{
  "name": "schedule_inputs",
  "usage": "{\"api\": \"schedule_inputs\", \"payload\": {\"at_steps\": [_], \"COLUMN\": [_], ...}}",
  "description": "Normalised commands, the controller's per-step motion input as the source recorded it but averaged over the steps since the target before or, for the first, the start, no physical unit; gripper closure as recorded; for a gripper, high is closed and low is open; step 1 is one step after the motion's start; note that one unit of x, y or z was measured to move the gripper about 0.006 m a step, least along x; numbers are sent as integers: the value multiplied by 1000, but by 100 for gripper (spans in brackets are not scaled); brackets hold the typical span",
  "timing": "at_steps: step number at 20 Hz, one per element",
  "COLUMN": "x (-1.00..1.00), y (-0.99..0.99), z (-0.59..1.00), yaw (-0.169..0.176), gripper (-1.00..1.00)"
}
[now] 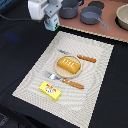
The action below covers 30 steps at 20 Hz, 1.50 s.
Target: Place the bread, butter, and milk from the table onto the serving area.
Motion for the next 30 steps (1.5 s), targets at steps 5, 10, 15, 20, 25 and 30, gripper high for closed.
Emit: {"api": "schedule_inputs", "payload": {"at_steps": [5, 10, 15, 20, 25, 30], "x": [1000, 1000, 1000, 1000, 995, 734], "y": [0, 3, 18, 141, 243, 252], "z": [499, 288, 216, 53, 0, -77], "yaw": [-42, -34, -30, -26, -29, -22], "gripper": [100, 100, 100, 100, 100, 100]}}
